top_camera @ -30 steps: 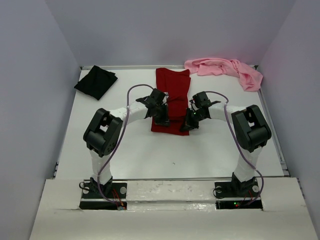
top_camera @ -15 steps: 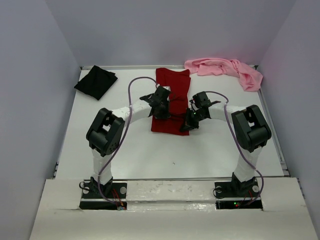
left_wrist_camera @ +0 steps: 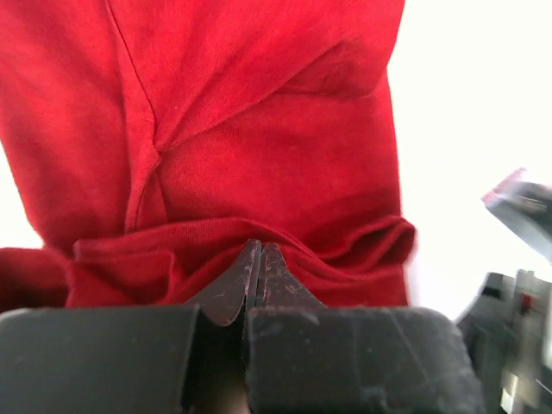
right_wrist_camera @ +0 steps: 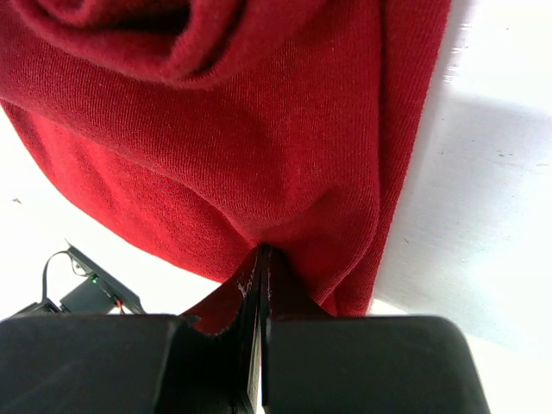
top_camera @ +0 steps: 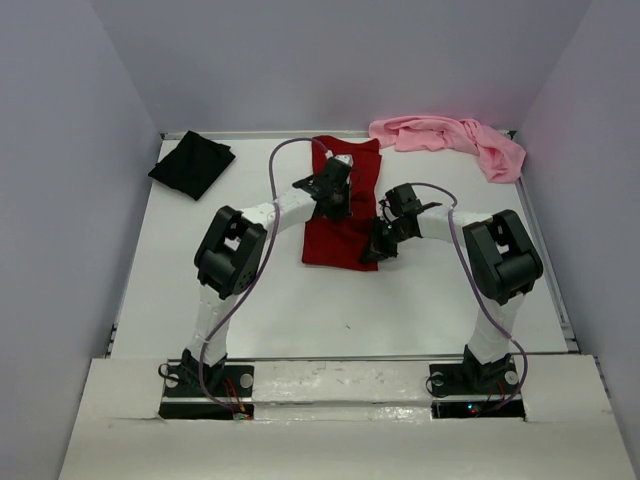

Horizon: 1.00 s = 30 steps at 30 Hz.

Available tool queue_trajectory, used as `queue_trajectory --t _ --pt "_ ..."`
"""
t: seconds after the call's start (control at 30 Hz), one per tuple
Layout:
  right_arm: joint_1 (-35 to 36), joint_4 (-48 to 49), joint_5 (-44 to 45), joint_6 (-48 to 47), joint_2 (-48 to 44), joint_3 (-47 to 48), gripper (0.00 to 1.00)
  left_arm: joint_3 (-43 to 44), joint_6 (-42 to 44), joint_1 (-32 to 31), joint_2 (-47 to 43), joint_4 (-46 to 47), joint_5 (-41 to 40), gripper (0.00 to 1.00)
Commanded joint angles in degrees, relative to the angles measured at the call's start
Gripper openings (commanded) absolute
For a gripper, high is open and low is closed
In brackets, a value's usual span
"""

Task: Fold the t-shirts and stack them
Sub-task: Fold the tshirt

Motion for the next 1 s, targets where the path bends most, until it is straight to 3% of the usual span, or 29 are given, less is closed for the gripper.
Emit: queue_trajectory --t 0.0,0.1,0.17,0.47,0.6,0.73,0.97 --pt "1.32 -3.85 5.78 -2.6 2.99 -3.08 0.0 3.58 0.94 -0.08 1.94 1.58 -0.32 0.0" --pt "1.32 -3.94 5.69 -2.69 2.81 -2.99 0.0 5.52 0.85 -0.08 0.55 0.18 -0.14 0.0" --pt "1.32 -4.29 5.87 -2.77 2.37 -2.9 0.0 2.3 0.15 -0.08 -8.54 -1.57 2.47 0.0" --pt "1.32 -4.21 5.69 -2.77 2.81 -2.73 0.0 -5.19 1.82 0.01 -25.29 -6.77 0.74 0.0" --pt "1.32 -4.38 5.52 -2.86 2.98 -2.02 0.0 -9.48 -0.2 0.62 -26.71 -8.79 7.04 0.0" --pt "1.32 -5.08 5.69 -3.12 3.07 -0.97 0.0 -15.02 -3.01 1.42 -24.08 -8.98 20.03 0.0" --pt "1.32 -5.52 5.95 -3.21 2.72 -0.79 0.0 -30.75 -14.25 5.37 -22.76 10.96 38.78 0.0"
